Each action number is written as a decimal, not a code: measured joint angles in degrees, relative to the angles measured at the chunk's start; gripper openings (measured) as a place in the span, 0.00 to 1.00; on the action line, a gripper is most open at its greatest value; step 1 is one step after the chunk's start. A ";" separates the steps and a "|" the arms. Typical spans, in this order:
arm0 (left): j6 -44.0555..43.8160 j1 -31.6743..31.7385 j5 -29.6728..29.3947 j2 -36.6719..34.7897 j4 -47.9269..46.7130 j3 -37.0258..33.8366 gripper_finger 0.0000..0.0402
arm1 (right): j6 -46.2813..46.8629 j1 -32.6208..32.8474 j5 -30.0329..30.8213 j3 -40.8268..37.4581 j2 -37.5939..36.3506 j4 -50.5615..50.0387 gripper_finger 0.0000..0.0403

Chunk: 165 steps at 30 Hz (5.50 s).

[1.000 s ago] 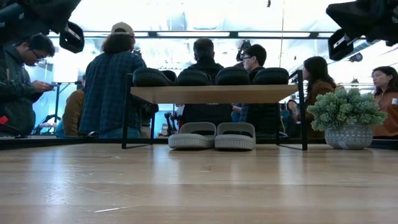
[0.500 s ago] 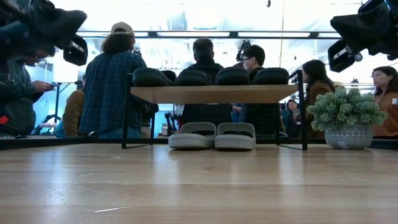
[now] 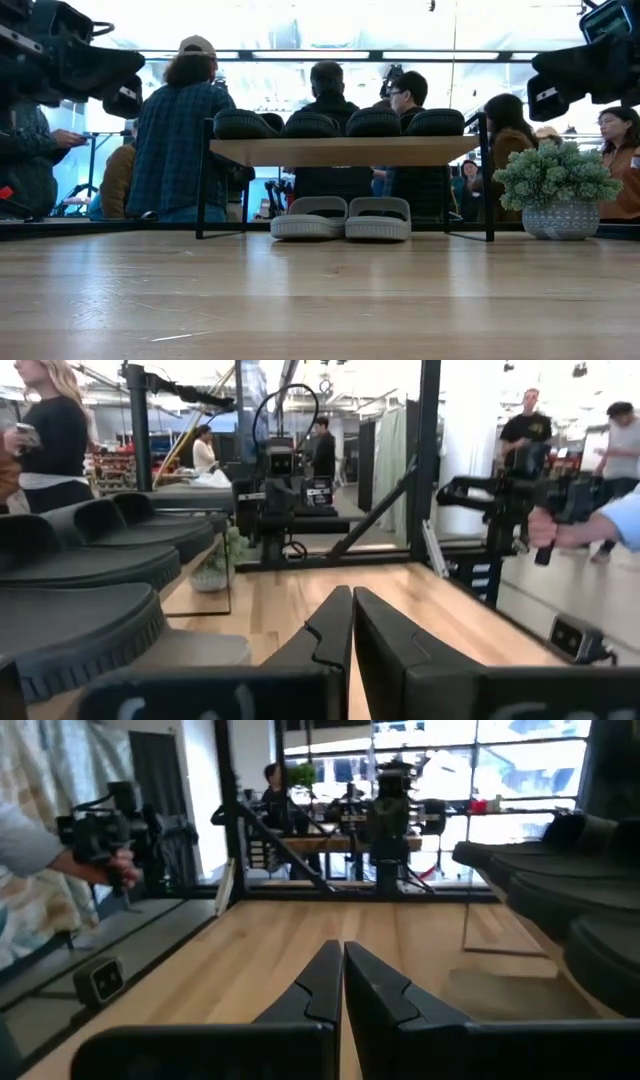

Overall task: Pick and place slides into the shelf
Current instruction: Return to Home Position

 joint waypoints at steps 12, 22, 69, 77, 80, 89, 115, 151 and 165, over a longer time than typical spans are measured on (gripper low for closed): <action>-0.53 0.00 -1.20 0.22 -0.31 -0.09 0.00 | 2.17 0.00 -1.89 0.02 0.43 -0.84 0.02; -1.90 0.00 -1.40 0.57 -0.29 -0.11 0.00 | 9.89 0.00 -1.89 0.02 1.64 -0.84 0.02; -1.92 0.00 -1.33 0.61 -0.29 -0.17 0.00 | 10.47 -0.01 -1.87 0.04 1.60 -0.82 0.02; -1.92 0.00 -1.33 0.61 -0.28 -0.17 0.00 | 10.47 -0.01 -1.87 0.07 1.60 -0.81 0.02; -1.92 0.00 -1.33 0.61 -0.29 -0.17 0.00 | 10.47 0.00 -1.87 0.07 1.60 -0.82 0.02; -1.92 0.00 -1.33 0.61 -0.29 -0.17 0.00 | 10.47 -0.01 -1.85 0.07 1.60 -0.80 0.02; -1.90 0.00 -1.33 0.61 -0.27 -0.17 0.00 | 10.47 -0.02 -1.85 0.07 1.60 -0.80 0.02; -1.90 0.00 -1.33 0.61 -0.29 -0.17 0.00 | 10.47 -0.02 -1.86 0.07 1.60 -0.80 0.02; -1.90 -0.02 -1.33 0.61 -0.29 -0.17 0.00 | 10.47 0.00 -1.85 0.07 1.60 -0.80 0.02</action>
